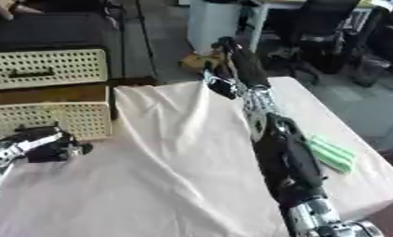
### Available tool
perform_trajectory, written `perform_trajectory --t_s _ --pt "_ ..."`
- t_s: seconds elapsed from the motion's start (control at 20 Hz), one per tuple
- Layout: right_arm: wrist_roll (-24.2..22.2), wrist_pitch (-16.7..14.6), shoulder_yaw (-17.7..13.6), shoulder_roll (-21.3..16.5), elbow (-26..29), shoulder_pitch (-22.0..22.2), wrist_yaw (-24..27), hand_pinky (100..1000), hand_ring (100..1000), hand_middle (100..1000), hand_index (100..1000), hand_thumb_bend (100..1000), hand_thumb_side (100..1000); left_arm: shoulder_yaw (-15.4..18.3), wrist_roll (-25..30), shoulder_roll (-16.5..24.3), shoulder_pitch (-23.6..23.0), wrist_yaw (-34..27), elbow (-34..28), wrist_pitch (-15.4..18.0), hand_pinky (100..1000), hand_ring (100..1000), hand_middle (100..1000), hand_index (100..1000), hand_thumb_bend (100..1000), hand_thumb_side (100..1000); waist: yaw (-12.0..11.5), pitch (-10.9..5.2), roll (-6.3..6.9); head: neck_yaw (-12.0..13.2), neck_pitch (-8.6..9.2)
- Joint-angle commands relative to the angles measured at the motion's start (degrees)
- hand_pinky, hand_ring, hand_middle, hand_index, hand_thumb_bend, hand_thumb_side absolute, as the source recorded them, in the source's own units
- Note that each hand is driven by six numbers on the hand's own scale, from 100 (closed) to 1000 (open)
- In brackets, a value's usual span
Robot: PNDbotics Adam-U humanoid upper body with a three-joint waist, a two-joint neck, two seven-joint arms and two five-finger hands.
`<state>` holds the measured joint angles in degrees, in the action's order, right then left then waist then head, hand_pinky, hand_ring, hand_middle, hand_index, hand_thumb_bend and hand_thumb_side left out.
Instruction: Pick up objects from table and place into drawer.
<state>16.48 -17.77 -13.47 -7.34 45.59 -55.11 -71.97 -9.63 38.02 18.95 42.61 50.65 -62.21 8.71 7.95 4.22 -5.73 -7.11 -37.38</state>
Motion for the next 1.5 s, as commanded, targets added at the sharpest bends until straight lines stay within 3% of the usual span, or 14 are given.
perform_trajectory --t_s 0.05,0.3,0.65,0.95,1.3,1.5 --pt "0.0 0.0 -0.3 -1.5 1.3 -1.1 0.4 824 908 854 838 100 408 0.6 2.5 1.9 1.0 -0.7 -3.6 0.2 369 434 491 684 420 1000 -0.1 -0.99 0.2 -0.2 0.36" --pt "0.1 0.0 -0.3 -1.4 1.3 -1.2 0.3 825 908 855 838 100 406 -0.4 6.4 2.1 0.8 -1.8 -4.4 0.0 370 468 528 696 440 1000 -0.3 -1.16 0.02 -0.2 0.33" --pt "0.1 -0.1 -0.3 -1.0 1.2 -1.1 0.3 825 909 855 838 100 406 0.4 5.1 -0.1 2.0 1.5 3.0 -1.6 393 493 564 710 436 1000 0.1 -1.23 -0.15 0.0 0.35" --pt "0.0 -0.4 -0.1 0.0 1.5 -1.1 0.3 825 910 854 839 100 408 1.7 -2.0 -3.3 3.4 -2.2 8.3 -2.2 422 522 604 747 398 1000 1.0 -1.09 -0.12 0.4 0.38" --pt "-0.3 -0.9 0.1 1.0 1.9 -1.2 0.1 826 911 853 839 100 408 1.9 -15.2 -4.1 5.4 -7.2 7.5 -2.5 420 536 617 772 374 1000 2.4 -0.65 0.01 0.9 0.84" --pt "-0.4 -1.1 0.3 1.5 1.9 -1.5 0.1 826 911 854 839 100 407 1.9 -18.1 -4.5 6.1 -9.4 8.1 -2.3 413 543 630 781 376 1000 3.3 -0.29 -0.08 1.1 1.11"
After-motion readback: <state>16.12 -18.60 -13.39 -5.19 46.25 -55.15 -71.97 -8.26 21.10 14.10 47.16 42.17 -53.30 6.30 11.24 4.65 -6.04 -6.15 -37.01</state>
